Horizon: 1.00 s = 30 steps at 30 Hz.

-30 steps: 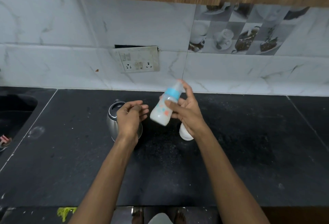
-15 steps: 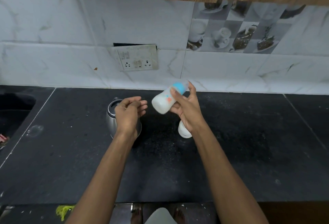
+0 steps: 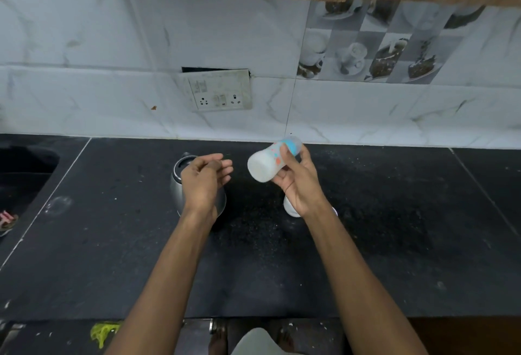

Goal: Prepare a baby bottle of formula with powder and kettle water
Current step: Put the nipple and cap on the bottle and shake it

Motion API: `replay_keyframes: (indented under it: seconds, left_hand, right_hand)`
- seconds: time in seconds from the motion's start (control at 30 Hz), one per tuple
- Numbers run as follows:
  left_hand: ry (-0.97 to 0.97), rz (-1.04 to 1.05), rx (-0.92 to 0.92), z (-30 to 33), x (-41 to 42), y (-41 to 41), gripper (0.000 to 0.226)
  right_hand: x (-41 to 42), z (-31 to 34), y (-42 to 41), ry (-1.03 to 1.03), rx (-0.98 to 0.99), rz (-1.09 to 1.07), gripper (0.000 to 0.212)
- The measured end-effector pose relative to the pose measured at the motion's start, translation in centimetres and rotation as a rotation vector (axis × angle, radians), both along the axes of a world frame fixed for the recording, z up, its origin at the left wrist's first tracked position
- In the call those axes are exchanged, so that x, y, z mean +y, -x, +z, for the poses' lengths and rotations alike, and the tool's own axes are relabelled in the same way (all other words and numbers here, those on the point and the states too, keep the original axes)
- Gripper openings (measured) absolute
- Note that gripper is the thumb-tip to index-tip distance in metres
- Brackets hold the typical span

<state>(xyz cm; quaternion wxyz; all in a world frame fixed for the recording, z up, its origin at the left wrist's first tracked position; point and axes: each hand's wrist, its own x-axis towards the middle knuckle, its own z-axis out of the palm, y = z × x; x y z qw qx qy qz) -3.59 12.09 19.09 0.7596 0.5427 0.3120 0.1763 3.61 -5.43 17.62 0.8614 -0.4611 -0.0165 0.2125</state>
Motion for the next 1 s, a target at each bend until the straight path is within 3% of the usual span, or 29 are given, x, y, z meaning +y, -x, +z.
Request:
replay_keyframes:
  seconds: [0.2, 0.3, 0.43, 0.53, 0.67, 0.77, 0.9, 1.0]
  left_hand:
    - [0.013, -0.009, 0.010, -0.5, 0.1, 0.6, 0.020]
    - [0.014, -0.023, 0.008, -0.4, -0.2, 0.7, 0.018]
    - [0.022, -0.020, 0.011, -0.7, -0.4, 0.7, 0.018]
    - [0.025, -0.043, 0.022, -1.0, -0.5, 0.8, 0.018]
    - [0.031, -0.030, 0.023, -1.3, -0.3, 0.7, 0.018]
    - [0.037, -0.043, 0.017, -1.1, -0.2, 0.8, 0.018]
    - [0.043, -0.021, 0.015, -1.2, 0.2, 0.7, 0.017]
    - [0.051, -0.031, 0.026, -1.3, 0.1, 0.7, 0.018]
  right_hand:
    - [-0.1, 0.3, -0.4, -0.047, 0.003, -0.065, 0.062]
    - [0.2, 0.5, 0.0, 0.056, -0.062, 0.036, 0.067]
    - [0.4, 0.2, 0.1, -0.071, 0.030, -0.104, 0.062]
    - [0.5, -0.1, 0.9, 0.024, -0.029, 0.012, 0.069]
    - [0.2, 0.1, 1.1, -0.073, 0.005, -0.027, 0.072]
    - [0.0, 0.7, 1.2, 0.003, -0.053, 0.086, 0.069]
    - [-0.6, 0.7, 0.4, -0.062, -0.024, -0.021, 0.072]
    - [-0.9, 0.6, 0.7, 0.078, -0.090, 0.155, 0.073]
